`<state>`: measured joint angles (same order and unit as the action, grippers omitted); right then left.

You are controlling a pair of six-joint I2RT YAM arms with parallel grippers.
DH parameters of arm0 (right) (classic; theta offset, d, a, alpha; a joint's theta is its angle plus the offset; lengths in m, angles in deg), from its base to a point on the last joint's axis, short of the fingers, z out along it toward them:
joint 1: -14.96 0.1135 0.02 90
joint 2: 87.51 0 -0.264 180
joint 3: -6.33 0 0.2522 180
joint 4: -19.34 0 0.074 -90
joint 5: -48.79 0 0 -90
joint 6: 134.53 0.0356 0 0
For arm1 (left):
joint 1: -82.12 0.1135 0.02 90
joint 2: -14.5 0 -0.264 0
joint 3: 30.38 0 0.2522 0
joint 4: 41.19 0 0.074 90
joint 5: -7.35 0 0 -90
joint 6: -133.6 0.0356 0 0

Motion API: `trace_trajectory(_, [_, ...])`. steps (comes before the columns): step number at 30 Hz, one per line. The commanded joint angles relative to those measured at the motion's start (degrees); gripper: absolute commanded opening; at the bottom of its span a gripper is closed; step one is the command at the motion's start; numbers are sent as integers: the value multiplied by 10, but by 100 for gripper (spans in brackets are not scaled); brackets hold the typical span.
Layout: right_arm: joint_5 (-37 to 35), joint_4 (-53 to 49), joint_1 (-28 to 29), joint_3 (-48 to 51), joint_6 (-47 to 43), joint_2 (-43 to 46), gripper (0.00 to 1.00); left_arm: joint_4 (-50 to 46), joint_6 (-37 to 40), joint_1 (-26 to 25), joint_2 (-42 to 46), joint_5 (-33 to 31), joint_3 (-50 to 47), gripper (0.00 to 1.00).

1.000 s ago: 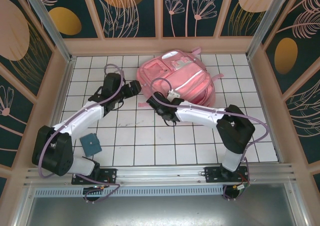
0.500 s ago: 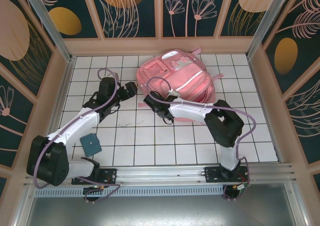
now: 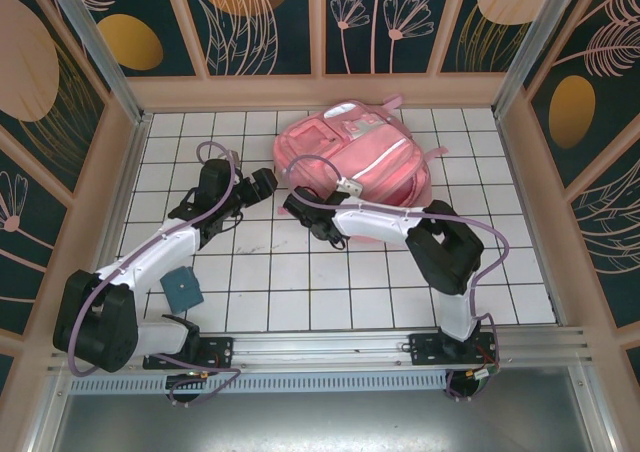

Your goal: Pack books, pencil case, and school supplies into a backpack

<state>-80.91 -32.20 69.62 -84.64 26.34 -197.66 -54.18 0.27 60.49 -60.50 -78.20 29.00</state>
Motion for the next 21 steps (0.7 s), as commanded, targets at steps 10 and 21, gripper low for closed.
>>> trace_trajectory(10, [79,127,-3,67,-170,123,0,257,-142,0,-88,218,-43,70])
trace_trajectory(21, [197,177,-26,79,-247,149,0,366,-254,-45,-199,241,-17,57])
